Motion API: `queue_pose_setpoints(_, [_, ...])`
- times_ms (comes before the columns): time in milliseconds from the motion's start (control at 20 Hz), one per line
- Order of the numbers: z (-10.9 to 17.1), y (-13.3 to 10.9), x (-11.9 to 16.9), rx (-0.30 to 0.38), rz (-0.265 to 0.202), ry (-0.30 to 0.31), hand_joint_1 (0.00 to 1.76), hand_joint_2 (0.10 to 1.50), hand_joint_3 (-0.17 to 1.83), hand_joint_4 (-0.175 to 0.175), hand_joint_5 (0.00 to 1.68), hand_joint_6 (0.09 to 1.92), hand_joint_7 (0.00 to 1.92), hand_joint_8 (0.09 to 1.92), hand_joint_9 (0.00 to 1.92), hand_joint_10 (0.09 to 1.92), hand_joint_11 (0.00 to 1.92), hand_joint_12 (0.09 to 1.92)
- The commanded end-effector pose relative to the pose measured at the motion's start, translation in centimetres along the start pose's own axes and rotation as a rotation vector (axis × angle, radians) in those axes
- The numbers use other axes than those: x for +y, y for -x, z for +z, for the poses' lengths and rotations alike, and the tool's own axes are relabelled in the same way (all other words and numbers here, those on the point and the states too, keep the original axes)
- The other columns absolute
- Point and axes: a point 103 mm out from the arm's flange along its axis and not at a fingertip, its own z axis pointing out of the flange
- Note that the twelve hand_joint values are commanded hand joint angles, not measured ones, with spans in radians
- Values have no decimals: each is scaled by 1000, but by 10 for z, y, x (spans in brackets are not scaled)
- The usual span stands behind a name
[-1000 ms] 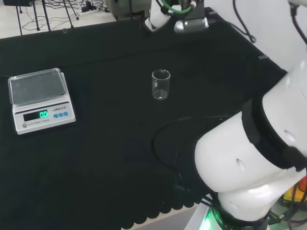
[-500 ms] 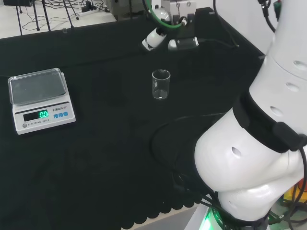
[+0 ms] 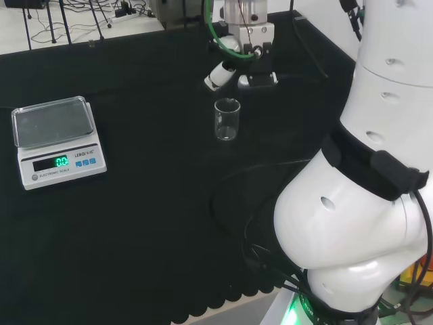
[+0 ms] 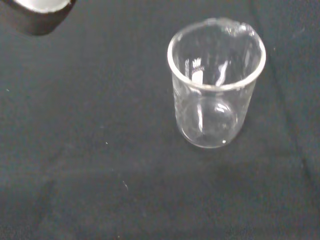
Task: Pick up the beaker.
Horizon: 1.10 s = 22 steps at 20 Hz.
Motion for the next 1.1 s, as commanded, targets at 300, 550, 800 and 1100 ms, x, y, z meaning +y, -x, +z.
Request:
queue_pose_setpoints(300, [43, 21, 29, 88, 25, 15, 655, 737, 153, 51, 0, 87, 0, 87, 0, 777, 0, 833])
queue_pose_setpoints(550, [66, 30, 35, 121, 47, 11, 653, 738, 151, 51, 0, 87, 18, 87, 0, 776, 0, 827])
queue_pose_setpoints(800, [81, 36, 42, 131, 59, -11, 653, 740, 149, 51, 0, 87, 22, 87, 0, 781, 0, 824])
queue_pose_setpoints(1100, [87, 36, 48, 136, 67, -21, 653, 742, 147, 51, 0, 87, 24, 87, 0, 787, 0, 823])
